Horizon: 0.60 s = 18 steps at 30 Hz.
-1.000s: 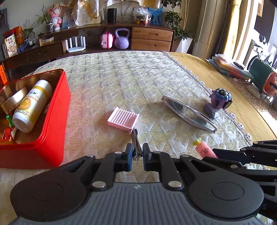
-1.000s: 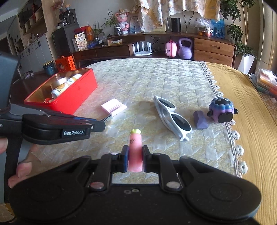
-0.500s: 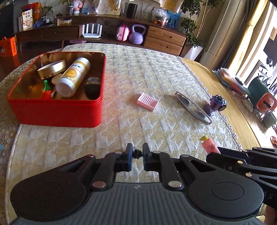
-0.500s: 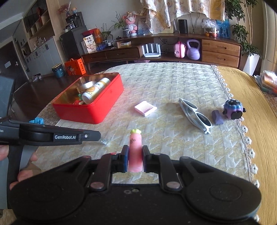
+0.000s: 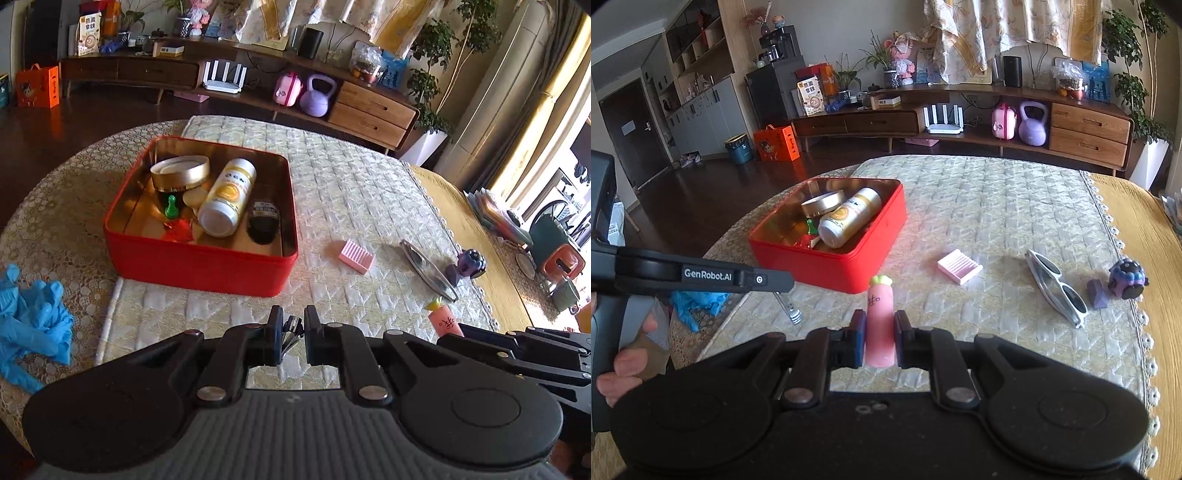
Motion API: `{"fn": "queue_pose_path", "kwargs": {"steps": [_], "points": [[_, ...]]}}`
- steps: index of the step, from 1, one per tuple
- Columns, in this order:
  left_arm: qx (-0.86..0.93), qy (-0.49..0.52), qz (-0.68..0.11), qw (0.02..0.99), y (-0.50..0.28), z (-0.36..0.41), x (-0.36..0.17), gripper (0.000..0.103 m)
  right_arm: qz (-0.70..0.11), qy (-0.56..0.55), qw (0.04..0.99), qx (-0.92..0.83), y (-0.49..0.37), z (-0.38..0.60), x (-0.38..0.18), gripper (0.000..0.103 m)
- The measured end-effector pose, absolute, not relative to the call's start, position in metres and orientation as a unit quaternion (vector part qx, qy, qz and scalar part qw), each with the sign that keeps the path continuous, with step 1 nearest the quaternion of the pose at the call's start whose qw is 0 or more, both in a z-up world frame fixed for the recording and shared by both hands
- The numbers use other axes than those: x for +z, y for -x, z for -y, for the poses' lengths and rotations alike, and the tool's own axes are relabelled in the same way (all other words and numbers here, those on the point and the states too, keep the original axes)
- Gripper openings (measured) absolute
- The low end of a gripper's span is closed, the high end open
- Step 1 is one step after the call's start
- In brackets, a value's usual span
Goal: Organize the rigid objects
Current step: 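Carry the nail clipper and pink tube over the red tin with both tools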
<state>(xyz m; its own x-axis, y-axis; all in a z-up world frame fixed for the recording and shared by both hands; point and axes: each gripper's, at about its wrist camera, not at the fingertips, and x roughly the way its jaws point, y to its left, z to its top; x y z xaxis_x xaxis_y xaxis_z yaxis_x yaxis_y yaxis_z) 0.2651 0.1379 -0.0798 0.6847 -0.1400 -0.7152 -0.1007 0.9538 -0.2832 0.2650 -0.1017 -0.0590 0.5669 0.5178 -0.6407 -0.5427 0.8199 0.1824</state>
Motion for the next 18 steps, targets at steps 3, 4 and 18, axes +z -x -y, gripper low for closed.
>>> {"fn": "queue_pose_path", "kwargs": {"steps": [3,4,18], "points": [[-0.006,0.144,-0.384,0.912,-0.270,-0.149,-0.066,0.011,-0.352,0.022,0.884,0.306,-0.274,0.087,-0.054,0.015],[-0.003,0.138,-0.380,0.915,-0.272,-0.152,-0.062,0.011,-0.350,0.026,0.885,0.307,-0.278,0.080,-0.052,0.015],[0.045,0.104,-0.350,0.930,-0.330,-0.202,-0.041,0.011,-0.348,0.045,0.884,0.310,-0.339,0.005,-0.052,0.015]]}}
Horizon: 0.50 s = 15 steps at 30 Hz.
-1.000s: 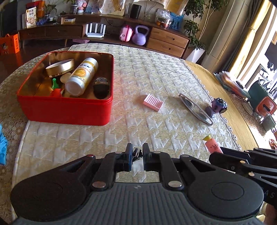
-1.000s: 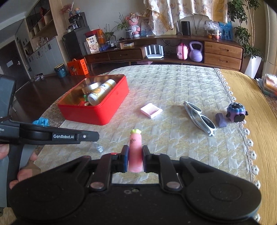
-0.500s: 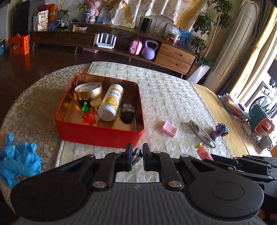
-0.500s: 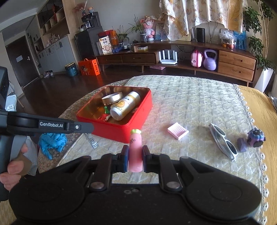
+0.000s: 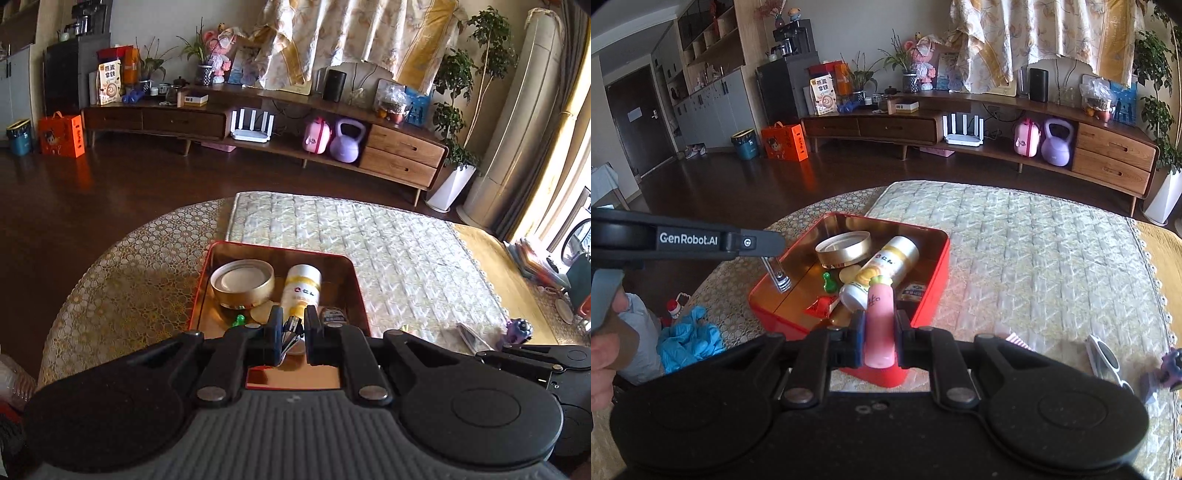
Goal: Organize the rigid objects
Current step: 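Carry the nail clipper and pink tube over the red tin with both tools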
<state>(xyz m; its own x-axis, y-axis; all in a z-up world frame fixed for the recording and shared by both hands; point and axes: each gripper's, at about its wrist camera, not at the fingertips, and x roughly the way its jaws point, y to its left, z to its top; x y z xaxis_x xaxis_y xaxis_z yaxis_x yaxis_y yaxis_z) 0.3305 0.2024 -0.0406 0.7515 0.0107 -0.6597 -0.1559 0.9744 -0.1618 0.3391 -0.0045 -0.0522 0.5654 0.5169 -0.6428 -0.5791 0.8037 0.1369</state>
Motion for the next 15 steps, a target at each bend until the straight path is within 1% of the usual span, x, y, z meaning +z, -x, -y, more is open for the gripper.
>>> {"fn": "queue_pose_path", "kwargs": {"steps": [9,15], "points": [[0.086,0.090,-0.382,0.916,-0.371,-0.232,-0.083,0.011,-0.372,0.068,0.876,0.300,-0.368,-0.030,-0.087,0.015],[0.088,0.084,-0.396,0.910,-0.382,-0.234,-0.102,0.011,-0.387,0.073,0.870,0.297,-0.376,-0.043,-0.106,0.015]]}}
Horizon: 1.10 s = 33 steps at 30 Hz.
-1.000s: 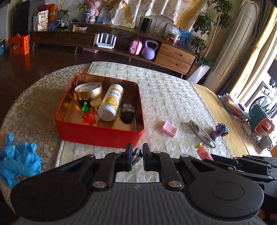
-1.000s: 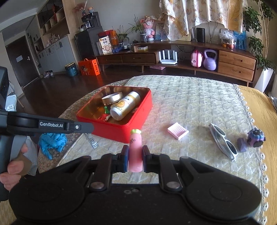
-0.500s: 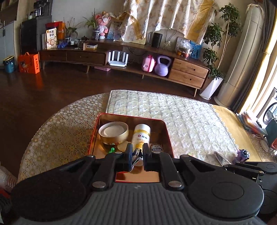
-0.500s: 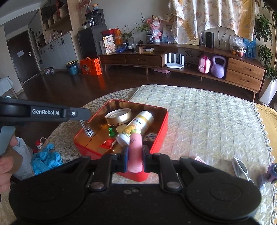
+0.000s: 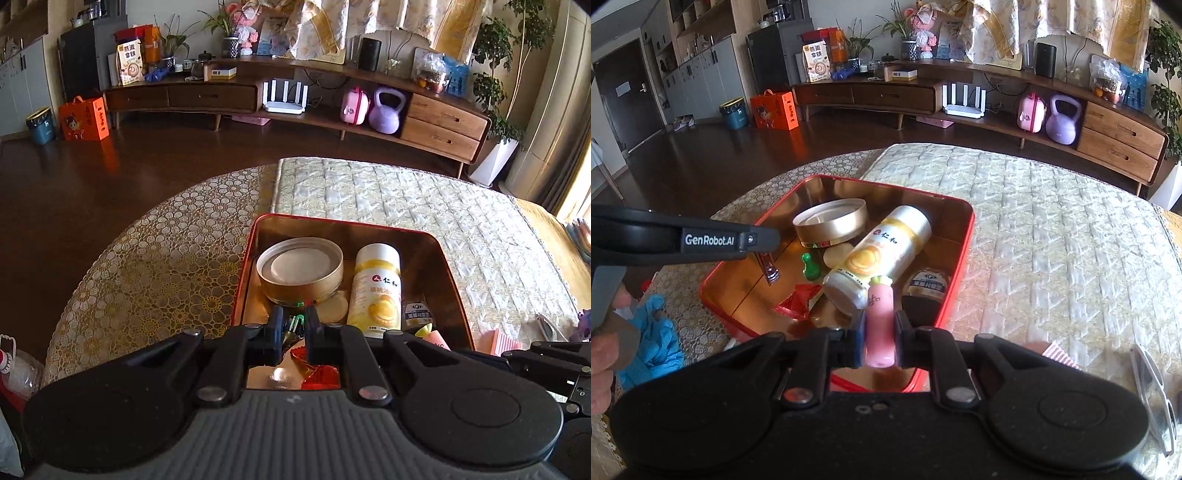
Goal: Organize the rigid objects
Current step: 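Carry the nail clipper and pink tube over the red tin with both tools, then open both tools to release the clipper and tube into the tin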
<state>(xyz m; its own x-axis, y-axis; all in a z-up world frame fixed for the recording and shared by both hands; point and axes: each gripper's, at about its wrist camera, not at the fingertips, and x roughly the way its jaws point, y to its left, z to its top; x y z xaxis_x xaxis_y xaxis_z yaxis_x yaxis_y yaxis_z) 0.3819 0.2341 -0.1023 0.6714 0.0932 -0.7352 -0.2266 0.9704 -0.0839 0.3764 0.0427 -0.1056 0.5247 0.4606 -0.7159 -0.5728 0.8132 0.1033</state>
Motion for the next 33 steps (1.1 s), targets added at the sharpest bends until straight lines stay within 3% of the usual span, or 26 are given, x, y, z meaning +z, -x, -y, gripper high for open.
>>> {"fn": "queue_pose_path", "kwargs": {"steps": [13,18,33], "points": [[0.070,0.081,-0.402,0.909,-0.384,-0.223,-0.119,0.012,-0.394,0.077,0.866,0.299,-0.377,-0.047,-0.115,0.015],[0.063,0.085,-0.410,0.906,-0.382,-0.215,-0.125,0.012,-0.395,0.081,0.862,0.306,-0.370,-0.046,-0.113,0.022],[0.058,0.103,-0.425,0.898,-0.362,-0.202,-0.122,0.013,-0.385,0.050,0.864,0.320,-0.351,-0.015,-0.090,0.031]]}}
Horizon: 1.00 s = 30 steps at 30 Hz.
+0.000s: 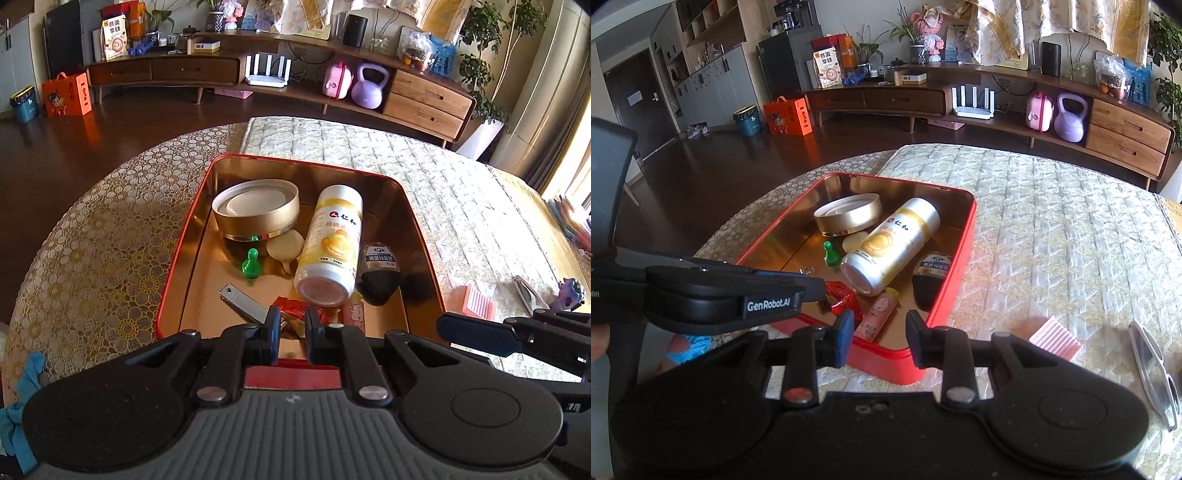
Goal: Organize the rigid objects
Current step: 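Open both tools to release the clipper and tube into the tin, then move both tools back toward the pink comb and purple plush toy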
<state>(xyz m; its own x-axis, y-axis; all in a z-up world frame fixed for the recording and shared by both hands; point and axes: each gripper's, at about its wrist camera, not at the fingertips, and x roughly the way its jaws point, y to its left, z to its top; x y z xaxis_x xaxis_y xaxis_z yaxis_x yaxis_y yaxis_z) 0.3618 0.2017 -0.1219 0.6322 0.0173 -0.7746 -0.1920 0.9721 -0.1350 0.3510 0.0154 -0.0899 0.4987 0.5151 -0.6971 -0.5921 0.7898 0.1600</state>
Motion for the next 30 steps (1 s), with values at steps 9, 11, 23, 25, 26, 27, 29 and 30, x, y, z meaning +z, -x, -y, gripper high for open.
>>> {"fn": "queue_pose_path", "kwargs": {"steps": [9,11,23,25,26,27,29,30], "points": [[0.053,0.088,-0.411,0.906,-0.338,-0.184,-0.098,0.013,-0.369,0.043,0.870,0.324,-0.330,0.006,-0.069,0.048],[0.050,0.090,-0.407,0.907,-0.331,-0.180,-0.092,0.013,-0.366,0.040,0.872,0.323,-0.325,0.013,-0.063,0.048],[0.029,0.064,-0.389,0.919,-0.289,-0.136,-0.062,0.013,-0.353,0.012,0.879,0.320,-0.284,0.060,-0.040,0.065],[0.025,0.063,-0.388,0.919,-0.282,-0.128,-0.059,0.015,-0.352,0.008,0.880,0.320,-0.277,0.069,-0.037,0.065],[0.024,0.062,-0.387,0.920,-0.278,-0.124,-0.057,0.017,-0.351,0.006,0.880,0.319,-0.274,0.074,-0.036,0.065],[0.023,0.060,-0.385,0.921,-0.275,-0.120,-0.055,0.025,-0.351,0.004,0.880,0.319,-0.271,0.078,-0.034,0.065],[0.024,0.061,-0.380,0.923,-0.267,-0.112,-0.053,0.043,-0.349,-0.002,0.881,0.319,-0.263,0.089,-0.031,0.070],[0.023,0.064,-0.375,0.925,-0.262,-0.109,-0.051,0.060,-0.346,-0.005,0.882,0.319,-0.259,0.096,-0.031,0.073]]}}
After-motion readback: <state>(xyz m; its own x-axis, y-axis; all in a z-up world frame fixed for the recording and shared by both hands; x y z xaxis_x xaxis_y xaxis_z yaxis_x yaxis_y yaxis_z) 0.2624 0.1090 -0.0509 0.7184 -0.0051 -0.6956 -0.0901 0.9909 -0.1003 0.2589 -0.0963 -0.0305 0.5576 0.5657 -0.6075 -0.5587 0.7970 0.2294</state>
